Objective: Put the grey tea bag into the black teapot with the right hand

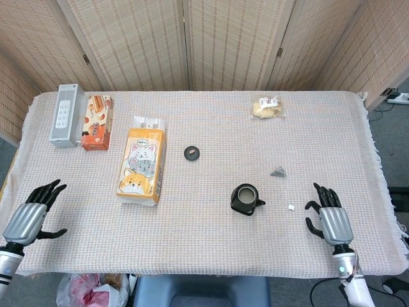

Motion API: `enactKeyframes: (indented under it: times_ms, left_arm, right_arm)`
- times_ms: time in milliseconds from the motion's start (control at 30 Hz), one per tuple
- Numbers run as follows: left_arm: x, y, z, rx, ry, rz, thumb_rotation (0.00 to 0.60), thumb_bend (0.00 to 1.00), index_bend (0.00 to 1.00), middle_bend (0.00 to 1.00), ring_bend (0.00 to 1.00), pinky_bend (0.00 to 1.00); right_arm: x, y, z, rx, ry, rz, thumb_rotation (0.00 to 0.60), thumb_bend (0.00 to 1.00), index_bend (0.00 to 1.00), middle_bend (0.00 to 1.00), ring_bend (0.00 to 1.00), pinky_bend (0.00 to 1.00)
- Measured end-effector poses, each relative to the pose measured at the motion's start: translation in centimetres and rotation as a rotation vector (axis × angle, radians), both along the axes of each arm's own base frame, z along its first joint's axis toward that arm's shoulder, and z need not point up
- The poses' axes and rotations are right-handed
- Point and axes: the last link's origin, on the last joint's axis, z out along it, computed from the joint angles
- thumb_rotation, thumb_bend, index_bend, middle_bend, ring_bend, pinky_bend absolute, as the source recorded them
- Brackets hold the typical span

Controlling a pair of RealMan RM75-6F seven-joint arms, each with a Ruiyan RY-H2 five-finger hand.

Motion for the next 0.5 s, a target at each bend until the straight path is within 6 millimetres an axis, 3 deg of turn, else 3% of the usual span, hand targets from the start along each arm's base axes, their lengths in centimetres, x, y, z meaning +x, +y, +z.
enactKeyframes:
  times_ms: [500]
  left_arm:
    - [-0.3,0.7,-0.1,-0.030,-0.020,0.011,0.600,0.14,0.02,0.00,0.00,0.09]
  right_arm:
    - [0.0,-2.5,-2.4,0.033,0.015,-0.057,0.600,0.34,0.45,0.02,0.00,0.00]
